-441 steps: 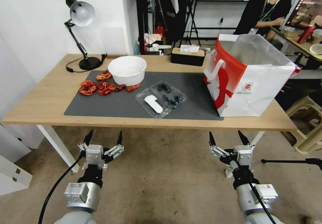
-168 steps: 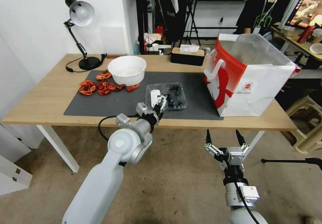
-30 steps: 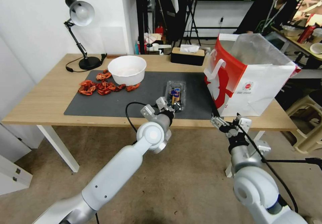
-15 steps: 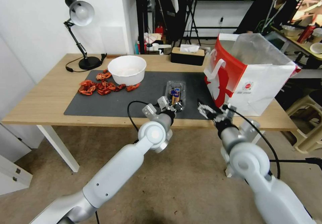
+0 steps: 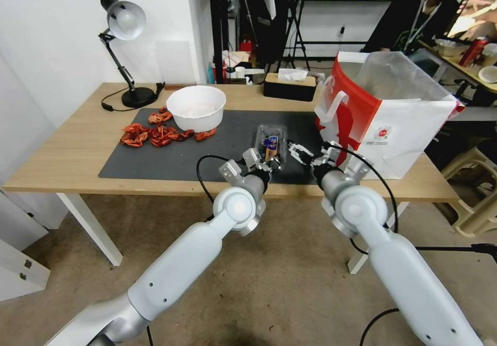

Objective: Close the takeout container lid, then place the container into the takeout bag.

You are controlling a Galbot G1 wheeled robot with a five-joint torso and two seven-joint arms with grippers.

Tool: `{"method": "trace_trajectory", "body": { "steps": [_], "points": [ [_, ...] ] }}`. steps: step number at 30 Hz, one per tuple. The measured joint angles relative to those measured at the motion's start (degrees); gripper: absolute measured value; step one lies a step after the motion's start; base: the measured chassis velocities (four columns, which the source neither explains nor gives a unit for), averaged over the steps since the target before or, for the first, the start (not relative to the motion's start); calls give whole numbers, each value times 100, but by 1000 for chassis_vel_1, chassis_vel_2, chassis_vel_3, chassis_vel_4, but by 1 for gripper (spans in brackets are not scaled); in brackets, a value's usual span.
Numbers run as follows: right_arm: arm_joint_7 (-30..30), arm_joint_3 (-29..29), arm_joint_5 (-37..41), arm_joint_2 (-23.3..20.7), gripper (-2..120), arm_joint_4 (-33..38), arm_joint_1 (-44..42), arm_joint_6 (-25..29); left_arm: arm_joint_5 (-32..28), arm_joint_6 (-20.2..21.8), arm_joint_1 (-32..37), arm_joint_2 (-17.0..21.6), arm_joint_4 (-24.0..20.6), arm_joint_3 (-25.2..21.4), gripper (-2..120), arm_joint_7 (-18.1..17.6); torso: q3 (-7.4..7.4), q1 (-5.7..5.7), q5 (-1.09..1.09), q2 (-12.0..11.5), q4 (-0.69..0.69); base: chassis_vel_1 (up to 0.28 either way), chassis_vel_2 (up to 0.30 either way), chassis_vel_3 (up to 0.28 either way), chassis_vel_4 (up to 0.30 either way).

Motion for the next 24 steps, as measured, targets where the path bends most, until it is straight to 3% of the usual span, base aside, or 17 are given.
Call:
{"method": "trace_trajectory", "body": {
  "steps": [12, 20, 22, 24],
  "points": [
    [-8, -315, 12, 220, 97, -506, 499, -33, 20, -8, 35, 36, -41, -21, 0, 0, 0, 0, 0, 1, 0, 0, 0, 0, 0],
    [-10, -420, -120, 373, 75, -700, 518, -63, 23, -10, 30, 49, -58, -21, 0, -4, -1, 0, 0, 1, 0, 0, 0, 0, 0],
    [-11, -429, -150, 428, 63, -736, 518, -70, 23, -11, 30, 54, -74, -19, 0, -5, -1, 0, 1, 1, 0, 0, 0, 0, 0],
    [-11, -431, -154, 434, 61, -739, 518, -71, 23, -11, 31, 55, -75, -18, 0, -6, -1, 0, 1, 1, 0, 0, 0, 0, 0]
  ]
}}
